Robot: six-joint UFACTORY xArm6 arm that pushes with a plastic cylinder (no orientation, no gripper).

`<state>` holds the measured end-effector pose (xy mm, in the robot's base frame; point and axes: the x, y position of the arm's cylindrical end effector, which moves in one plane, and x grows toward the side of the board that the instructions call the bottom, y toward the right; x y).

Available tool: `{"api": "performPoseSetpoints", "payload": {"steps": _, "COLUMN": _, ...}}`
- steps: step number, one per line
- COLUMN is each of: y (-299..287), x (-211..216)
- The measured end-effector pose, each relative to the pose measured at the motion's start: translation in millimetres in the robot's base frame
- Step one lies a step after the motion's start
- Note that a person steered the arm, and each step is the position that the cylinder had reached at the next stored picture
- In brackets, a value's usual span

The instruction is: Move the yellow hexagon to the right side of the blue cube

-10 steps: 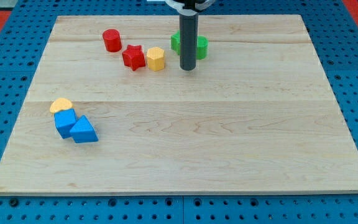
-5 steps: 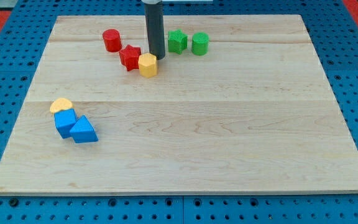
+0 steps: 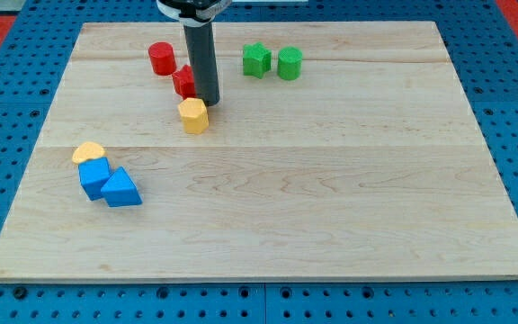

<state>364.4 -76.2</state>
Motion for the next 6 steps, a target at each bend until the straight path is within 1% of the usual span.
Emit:
{"api": "performPoseSetpoints", "payload": {"steps": 1, "y": -11, "x": 15}}
{"api": "performPoseSetpoints", "payload": {"steps": 3, "y": -12, "x": 58}}
{"api": "performPoseSetpoints", "payload": {"steps": 5, "y": -49, "x": 76}}
{"api": "performPoseSetpoints", "payload": {"steps": 6, "y": -68, "x": 93}}
